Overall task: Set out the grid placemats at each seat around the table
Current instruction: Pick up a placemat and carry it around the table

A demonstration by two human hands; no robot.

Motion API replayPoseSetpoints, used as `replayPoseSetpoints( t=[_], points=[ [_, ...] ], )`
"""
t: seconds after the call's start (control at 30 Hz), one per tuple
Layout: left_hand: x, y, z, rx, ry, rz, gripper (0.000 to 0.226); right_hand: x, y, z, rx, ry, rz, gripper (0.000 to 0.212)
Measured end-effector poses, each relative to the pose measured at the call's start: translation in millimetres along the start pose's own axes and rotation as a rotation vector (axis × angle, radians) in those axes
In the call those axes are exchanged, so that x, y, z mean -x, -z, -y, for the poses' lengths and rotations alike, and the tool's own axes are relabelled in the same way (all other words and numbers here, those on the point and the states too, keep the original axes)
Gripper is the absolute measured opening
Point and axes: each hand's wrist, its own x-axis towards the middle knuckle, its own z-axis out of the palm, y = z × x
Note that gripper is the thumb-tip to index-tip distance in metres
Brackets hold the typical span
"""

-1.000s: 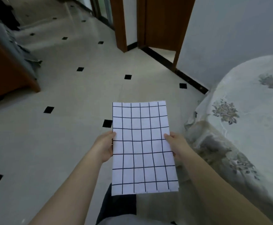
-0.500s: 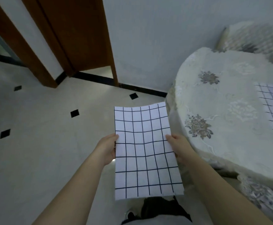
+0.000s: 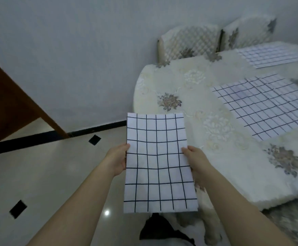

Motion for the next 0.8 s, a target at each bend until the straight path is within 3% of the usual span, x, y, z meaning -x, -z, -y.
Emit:
replayPoseSetpoints(
  t=[0.33, 0.6, 0.8],
  points=[
    [-89, -106, -75, -0.235, 0.070, 0.249, 0.028, -41, 48, 33, -0.258, -0.114, -0.275, 0.020],
    [-133, -198, -103, -0.444, 0.138, 0.491, 0.023, -51, 86, 20, -0.417, -0.195, -0.571, 0.037],
    [-169, -273, -119, -0.689, 0.171, 0.713, 0.026, -48, 96, 36, -0.614, -0.275, -0.824, 0.022]
  ],
)
